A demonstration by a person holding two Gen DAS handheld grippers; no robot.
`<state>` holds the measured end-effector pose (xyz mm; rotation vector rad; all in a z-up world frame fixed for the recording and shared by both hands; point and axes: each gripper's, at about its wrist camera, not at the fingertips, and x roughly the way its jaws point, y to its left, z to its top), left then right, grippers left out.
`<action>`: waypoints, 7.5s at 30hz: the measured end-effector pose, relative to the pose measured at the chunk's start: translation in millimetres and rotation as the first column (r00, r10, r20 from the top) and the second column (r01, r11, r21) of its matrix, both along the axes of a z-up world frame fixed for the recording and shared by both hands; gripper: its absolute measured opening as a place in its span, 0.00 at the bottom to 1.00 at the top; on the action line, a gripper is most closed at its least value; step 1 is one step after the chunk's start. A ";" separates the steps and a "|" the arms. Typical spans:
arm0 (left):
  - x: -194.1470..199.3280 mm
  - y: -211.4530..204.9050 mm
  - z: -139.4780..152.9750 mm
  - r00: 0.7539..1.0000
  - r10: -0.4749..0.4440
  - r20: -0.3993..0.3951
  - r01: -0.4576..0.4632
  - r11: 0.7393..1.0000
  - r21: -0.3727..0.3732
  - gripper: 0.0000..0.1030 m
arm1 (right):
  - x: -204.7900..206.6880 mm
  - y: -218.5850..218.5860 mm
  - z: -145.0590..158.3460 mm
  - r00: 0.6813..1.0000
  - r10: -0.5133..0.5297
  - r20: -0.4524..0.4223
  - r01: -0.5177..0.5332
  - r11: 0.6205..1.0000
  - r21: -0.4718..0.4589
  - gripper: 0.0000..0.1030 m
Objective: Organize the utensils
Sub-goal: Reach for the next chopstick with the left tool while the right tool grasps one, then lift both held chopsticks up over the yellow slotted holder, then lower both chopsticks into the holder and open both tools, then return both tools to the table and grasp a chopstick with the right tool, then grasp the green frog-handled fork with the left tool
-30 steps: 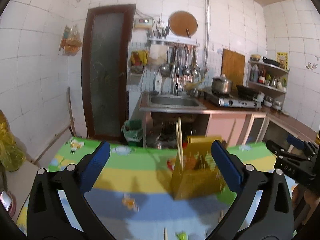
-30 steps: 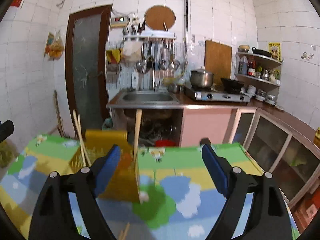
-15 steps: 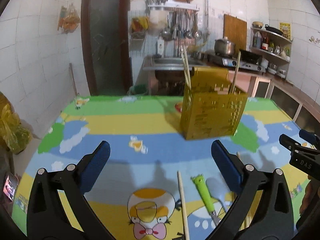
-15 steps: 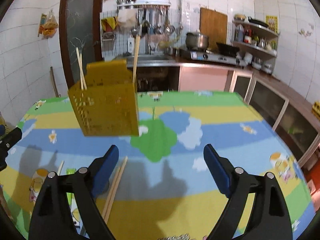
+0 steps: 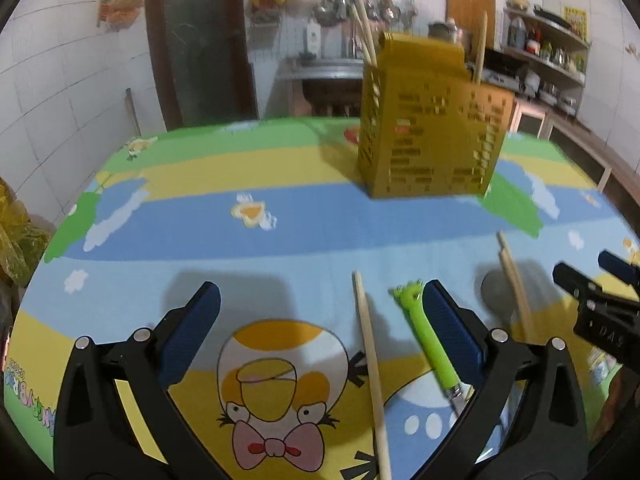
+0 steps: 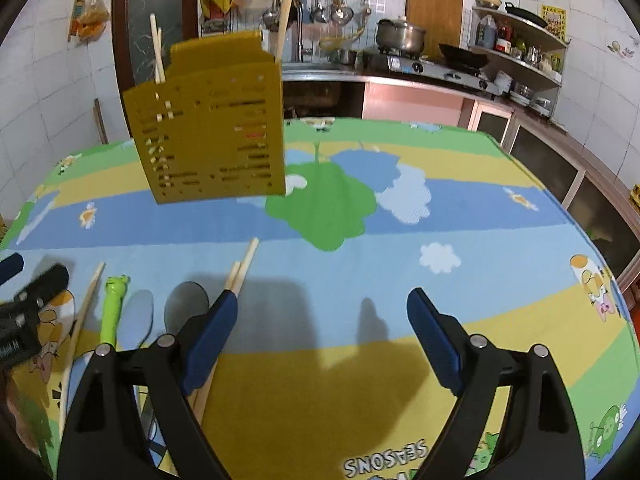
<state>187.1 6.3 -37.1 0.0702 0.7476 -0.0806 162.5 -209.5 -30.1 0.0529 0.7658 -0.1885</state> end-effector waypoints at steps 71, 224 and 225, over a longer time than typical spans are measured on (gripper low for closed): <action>36.4 -29.7 -24.0 0.976 0.010 -0.216 -0.008 1.000 0.010 0.04 | 45.5 26.4 -15.6 0.986 0.069 -0.155 -0.056 0.995 0.088 0.06; 10.6 -0.8 -3.3 0.989 0.128 -0.079 -0.132 0.990 -0.045 0.95 | 26.3 17.5 -15.0 0.980 0.142 -0.136 -0.129 0.987 0.100 0.09; 11.0 -3.2 -3.8 0.988 0.126 -0.091 -0.132 0.990 -0.054 0.95 | 25.4 15.7 -15.0 0.980 0.144 -0.137 -0.131 0.987 0.095 0.09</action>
